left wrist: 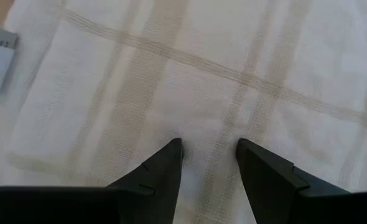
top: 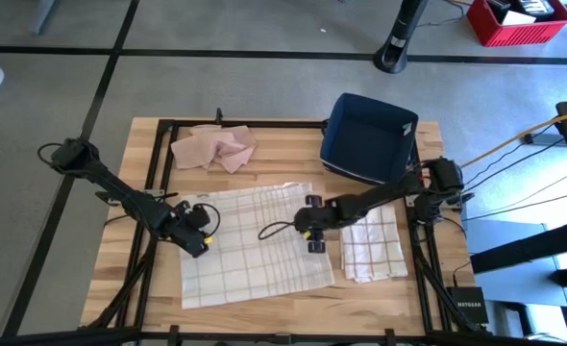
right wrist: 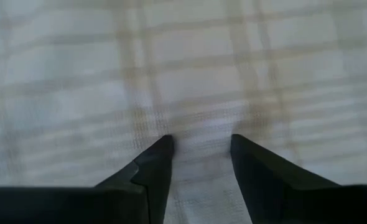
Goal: Fold towel
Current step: Fold the white with grey-stripe towel
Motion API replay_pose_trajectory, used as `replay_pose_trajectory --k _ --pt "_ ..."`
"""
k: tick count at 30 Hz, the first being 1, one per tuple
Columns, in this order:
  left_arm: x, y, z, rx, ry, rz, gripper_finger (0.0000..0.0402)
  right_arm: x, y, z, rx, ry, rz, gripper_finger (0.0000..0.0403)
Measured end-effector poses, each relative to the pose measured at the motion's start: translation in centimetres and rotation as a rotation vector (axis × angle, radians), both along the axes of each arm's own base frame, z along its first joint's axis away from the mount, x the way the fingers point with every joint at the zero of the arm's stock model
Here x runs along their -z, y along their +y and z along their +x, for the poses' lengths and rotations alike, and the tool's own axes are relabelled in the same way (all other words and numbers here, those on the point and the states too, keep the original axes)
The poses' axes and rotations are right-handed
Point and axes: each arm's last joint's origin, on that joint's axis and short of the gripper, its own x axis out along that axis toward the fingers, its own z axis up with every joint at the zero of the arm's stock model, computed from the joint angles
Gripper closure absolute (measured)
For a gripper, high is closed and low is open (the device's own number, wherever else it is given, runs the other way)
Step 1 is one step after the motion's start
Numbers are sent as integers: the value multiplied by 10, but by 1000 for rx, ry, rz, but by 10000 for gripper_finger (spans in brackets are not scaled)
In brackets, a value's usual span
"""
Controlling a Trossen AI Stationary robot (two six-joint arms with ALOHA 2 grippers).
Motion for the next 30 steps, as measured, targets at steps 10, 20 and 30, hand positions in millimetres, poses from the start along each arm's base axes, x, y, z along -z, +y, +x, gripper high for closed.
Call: replay_pose_trajectory --k 10,20,30 --pt "0 -2 5 74 -26 -30 251 1 25 -19 2 156 86 237" --pt "-30 -9 28 219 -111 -3 251 -23 33 -18 81 72 62 237" --pt "-43 -15 34 272 -89 -201 248 -39 28 -16 49 -2 56 151"
